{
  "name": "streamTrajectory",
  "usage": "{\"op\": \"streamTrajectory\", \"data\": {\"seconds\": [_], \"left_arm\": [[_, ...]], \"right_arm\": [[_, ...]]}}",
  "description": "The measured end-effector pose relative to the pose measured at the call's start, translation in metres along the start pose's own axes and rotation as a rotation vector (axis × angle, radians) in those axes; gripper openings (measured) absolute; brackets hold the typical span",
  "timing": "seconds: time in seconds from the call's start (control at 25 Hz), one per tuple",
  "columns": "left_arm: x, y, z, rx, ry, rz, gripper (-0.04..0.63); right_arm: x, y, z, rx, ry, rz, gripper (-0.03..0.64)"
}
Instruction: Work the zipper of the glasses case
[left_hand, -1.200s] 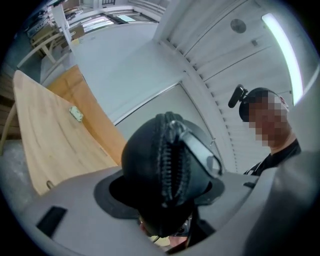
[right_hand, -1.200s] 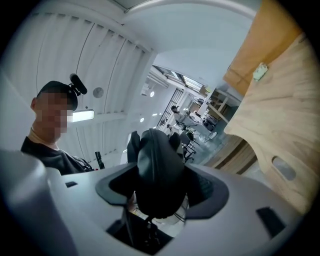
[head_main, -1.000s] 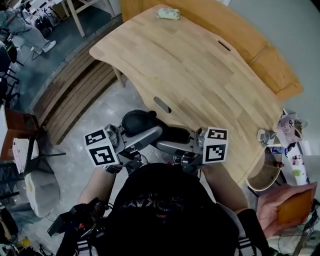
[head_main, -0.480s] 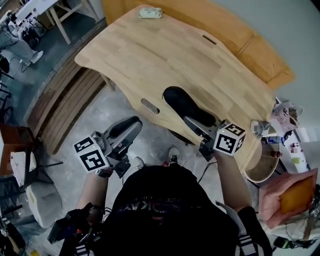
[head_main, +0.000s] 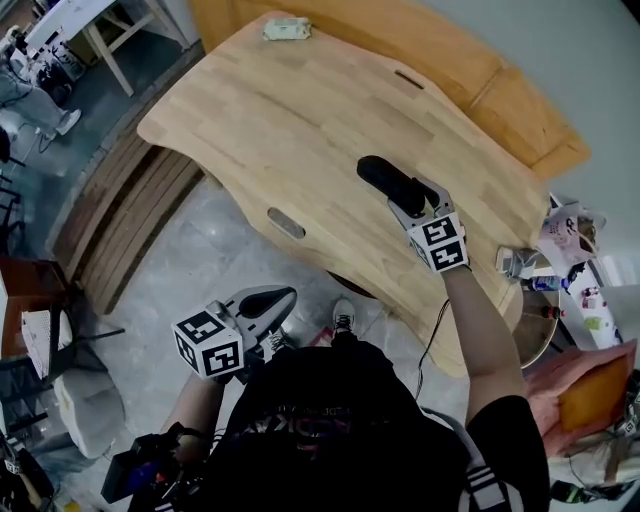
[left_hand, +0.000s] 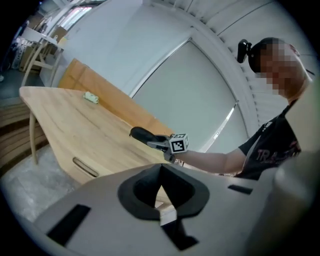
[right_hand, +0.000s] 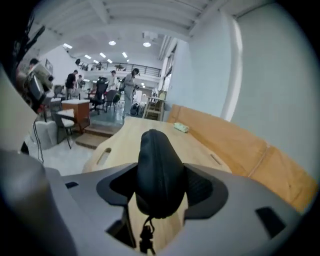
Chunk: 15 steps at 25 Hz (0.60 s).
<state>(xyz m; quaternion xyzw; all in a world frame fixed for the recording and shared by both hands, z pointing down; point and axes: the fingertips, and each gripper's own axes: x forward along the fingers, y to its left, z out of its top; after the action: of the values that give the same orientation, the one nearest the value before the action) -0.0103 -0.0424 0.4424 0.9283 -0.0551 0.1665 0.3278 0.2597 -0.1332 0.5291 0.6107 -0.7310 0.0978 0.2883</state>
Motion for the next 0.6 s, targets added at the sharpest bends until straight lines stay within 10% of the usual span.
{"op": "streamTrajectory", "data": {"seconds": [0.32, 0.6], "left_arm": [[0.001, 0.01, -0.008, -0.103, -0.04, 0.141, 0.011], [-0.004, 0.022, -0.018, -0.194, -0.065, 0.26, 0.011]], "right_arm": [[0.094, -0.028, -0.033, -0.34, 0.131, 0.029, 0.285], [0.155, -0.042, -0.048, -0.388, 0.157, 0.071, 0.285]]}}
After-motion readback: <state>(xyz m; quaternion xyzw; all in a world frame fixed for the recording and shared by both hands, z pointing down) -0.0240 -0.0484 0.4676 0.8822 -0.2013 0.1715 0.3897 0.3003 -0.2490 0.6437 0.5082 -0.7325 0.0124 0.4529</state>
